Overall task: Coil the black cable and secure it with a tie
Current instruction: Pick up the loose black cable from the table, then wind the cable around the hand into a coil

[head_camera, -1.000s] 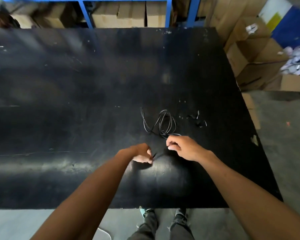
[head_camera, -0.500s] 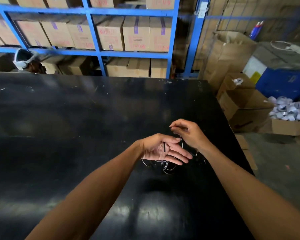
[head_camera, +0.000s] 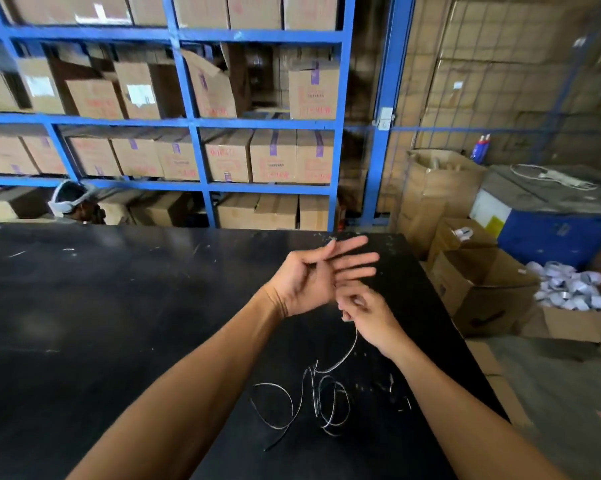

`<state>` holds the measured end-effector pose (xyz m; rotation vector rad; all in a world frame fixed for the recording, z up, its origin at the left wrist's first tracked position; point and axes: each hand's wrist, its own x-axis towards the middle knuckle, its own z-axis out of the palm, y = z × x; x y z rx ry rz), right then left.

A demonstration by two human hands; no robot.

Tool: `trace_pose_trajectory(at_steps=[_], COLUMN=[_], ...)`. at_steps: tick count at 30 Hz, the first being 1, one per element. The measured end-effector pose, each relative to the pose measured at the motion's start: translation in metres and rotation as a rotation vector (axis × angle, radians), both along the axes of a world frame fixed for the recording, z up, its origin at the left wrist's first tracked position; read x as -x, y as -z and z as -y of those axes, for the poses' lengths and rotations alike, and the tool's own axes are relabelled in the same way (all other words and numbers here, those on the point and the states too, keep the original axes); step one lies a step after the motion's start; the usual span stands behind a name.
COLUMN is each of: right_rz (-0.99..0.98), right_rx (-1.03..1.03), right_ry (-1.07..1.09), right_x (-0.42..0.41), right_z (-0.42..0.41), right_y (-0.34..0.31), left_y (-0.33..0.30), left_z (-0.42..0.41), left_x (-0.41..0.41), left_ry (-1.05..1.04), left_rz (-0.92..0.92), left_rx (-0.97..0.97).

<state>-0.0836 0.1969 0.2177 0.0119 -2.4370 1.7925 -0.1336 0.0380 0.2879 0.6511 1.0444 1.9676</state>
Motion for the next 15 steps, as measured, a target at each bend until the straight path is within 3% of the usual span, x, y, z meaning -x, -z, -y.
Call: trace_pose_trajectory(at_steps=[5,9,12,15], right_rz=[0.135,0.163,0.101,-0.044], right_rx=[0.104,0.094,0.073,-0.115], right_ry=[-0.126,-0.166,-0.156,-0.076], right_x=[-0.004,0.002,0.008,0.024], right_z=[-0.005,-0.028,-0.049,-0.065], right_y=[-0.001,-0.018,-0.043,-0.076], left_y=[-0.045,-0.062,-0.062,-0.056], left_z=[0.014,0.036,0.047,0.047], left_x=[0.036,0.056,0.061,0.057], left_ry=[-0.275,-0.343,-0.338,-0.300], left_rz=[-0.043,-0.063,-0.068,-0.131], left_rx=[-0.024,0.048,0.148,0.325])
